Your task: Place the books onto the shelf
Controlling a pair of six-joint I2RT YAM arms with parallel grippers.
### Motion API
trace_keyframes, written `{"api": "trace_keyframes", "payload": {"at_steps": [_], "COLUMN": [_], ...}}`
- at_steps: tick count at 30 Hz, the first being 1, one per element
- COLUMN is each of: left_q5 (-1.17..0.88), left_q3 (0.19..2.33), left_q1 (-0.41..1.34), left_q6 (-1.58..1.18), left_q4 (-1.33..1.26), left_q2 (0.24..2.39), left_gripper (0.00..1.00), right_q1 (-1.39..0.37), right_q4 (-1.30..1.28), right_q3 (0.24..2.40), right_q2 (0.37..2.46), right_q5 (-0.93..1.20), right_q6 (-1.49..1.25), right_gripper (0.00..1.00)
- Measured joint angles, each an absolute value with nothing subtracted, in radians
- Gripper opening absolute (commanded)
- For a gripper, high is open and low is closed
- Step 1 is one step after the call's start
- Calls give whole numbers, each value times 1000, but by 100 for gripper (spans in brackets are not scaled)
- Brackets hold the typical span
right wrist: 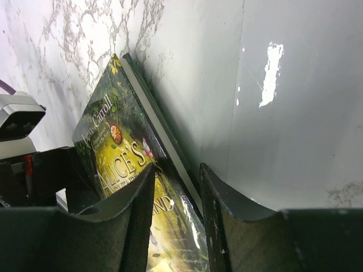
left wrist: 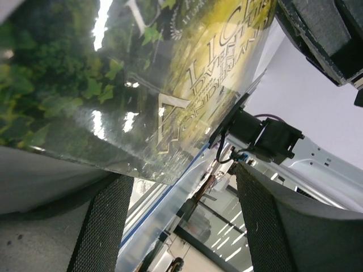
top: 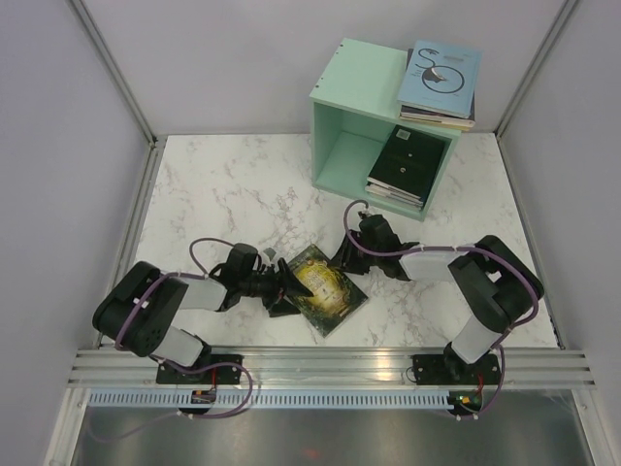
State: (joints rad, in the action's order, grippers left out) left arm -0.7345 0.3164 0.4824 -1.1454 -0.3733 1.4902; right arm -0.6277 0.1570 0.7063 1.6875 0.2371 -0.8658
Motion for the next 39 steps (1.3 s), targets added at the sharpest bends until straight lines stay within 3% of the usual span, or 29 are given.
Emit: {"api": "trace_keyframes", "payload": {"at_steps": [15, 19, 25, 29, 33, 39], "left_q5": [-629, -628, -492, -399, -398, -488], "left_q3": [414, 400, 377, 490, 615, 619], "left_q1": [496, 495, 459, 460, 480, 484], "left_q6": [-1163, -1167, -1156, -1152, -1149, -1083], "left_q4": [-86, -102, -180, -203, -266, -286], "left_q2": [1443, 1430, 1364, 1407, 1431, 1429], "left_gripper": [75, 75, 77, 73, 66, 70], "right_q1": [-680, -695, -782, -896, -960, -947], "right_q4": [274, 332, 505, 431, 331, 291], "right_q3": [590, 561, 492, 504, 538, 543], "right_q2": [1626, 1628, 1700, 1741, 1736, 1726], "right_q5": [181, 175, 436, 635, 652, 657], "right_q6": [-900, -936, -1142, -1210, -1173, -1152], "right_gripper": [37, 28, 26, 27, 27, 27]}}
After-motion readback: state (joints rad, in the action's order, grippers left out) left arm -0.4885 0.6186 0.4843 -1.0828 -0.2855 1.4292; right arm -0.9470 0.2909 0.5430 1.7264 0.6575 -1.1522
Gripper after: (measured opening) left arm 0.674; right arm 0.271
